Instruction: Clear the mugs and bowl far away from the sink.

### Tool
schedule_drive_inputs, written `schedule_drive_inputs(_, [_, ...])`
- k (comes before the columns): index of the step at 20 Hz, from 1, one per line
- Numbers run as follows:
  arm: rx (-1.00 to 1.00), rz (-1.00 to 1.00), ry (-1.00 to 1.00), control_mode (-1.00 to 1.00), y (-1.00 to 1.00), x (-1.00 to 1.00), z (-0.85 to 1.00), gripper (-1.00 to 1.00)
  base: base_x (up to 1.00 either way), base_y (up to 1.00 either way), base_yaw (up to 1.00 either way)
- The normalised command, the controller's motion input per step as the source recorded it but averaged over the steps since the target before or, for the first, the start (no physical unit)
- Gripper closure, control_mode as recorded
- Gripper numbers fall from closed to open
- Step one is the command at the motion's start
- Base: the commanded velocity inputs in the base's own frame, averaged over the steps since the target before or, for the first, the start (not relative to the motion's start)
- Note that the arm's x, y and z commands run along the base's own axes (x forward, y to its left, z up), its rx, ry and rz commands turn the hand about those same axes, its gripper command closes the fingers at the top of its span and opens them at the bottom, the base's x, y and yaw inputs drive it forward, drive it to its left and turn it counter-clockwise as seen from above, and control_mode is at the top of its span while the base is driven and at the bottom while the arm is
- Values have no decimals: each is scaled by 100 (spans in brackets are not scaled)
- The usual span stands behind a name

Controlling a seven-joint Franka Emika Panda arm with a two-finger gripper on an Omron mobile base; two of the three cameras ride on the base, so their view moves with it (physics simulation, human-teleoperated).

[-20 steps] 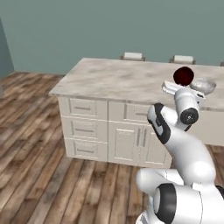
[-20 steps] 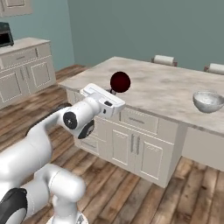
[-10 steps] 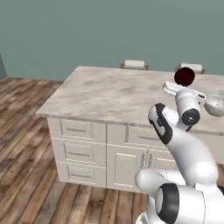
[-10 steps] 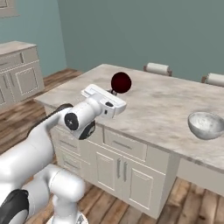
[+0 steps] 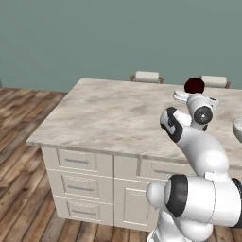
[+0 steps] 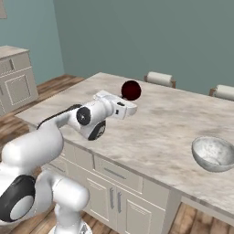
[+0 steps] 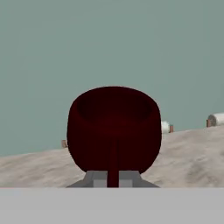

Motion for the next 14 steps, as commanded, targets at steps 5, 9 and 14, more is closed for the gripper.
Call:
schedule_drive_inputs(5, [-3,0,72,-100,-9,81,-11,100,0,0,0])
schedule_drive_inputs(9, [0,1,54,-100,-12,35,-23,100,0,0,0])
schedule_drive_inputs(14, [0,0,11,-100,0,11,-9,100,0,0,0])
